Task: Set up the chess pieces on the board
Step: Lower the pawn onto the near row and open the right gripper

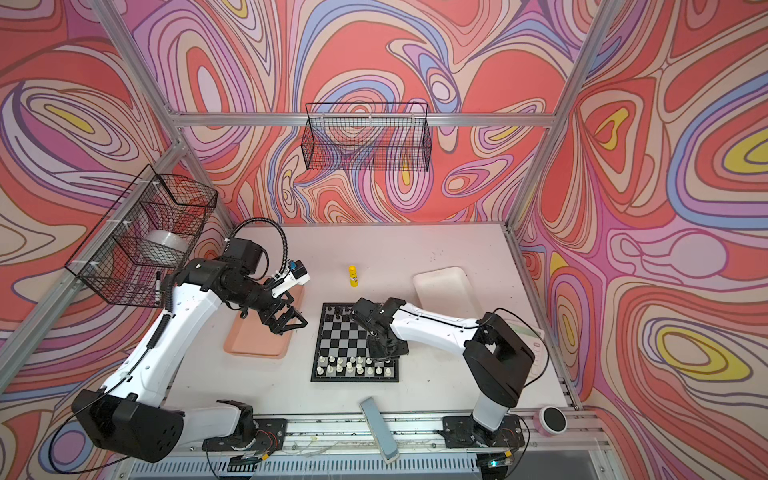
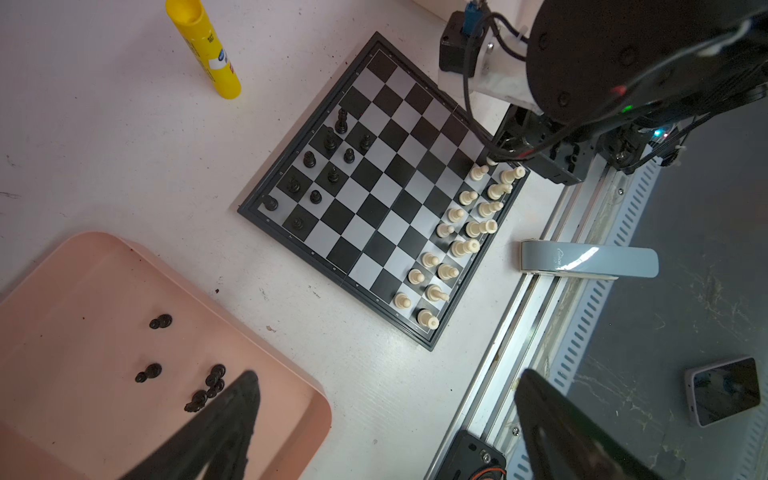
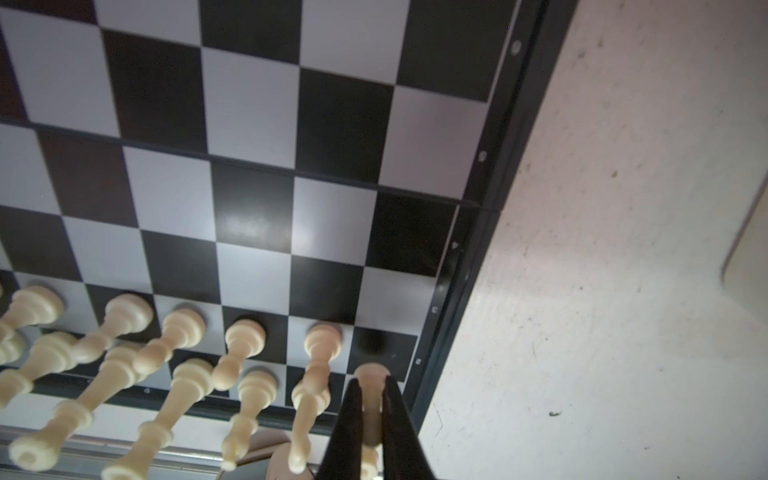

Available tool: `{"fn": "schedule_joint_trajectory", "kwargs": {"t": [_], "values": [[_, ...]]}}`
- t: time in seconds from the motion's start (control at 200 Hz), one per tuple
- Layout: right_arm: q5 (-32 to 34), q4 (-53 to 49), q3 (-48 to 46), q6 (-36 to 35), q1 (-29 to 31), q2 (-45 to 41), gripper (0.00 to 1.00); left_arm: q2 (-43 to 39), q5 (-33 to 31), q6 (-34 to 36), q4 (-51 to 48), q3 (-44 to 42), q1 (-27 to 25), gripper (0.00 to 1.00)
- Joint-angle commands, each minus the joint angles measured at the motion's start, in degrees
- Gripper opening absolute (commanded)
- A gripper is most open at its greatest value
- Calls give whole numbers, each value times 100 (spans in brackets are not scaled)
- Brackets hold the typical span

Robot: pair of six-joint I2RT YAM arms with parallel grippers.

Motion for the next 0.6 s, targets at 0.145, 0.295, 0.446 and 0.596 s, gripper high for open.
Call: {"fn": "schedule_joint_trajectory", "kwargs": {"t": [0.145,0.295,0.446,0.596], "values": [[116,83,-190,66,31,116,6,-146,154,13,-120,-67,48,97],[80,166,-214,73,23,142,7,-128,163,13,-123,-43,49,97],[63,220,-271,79,31,200,7,-129,163,13,-126,-41,48,97],[63,237,-251,81,25,176,10,-129,144,26,-129,-32,48,97]]}}
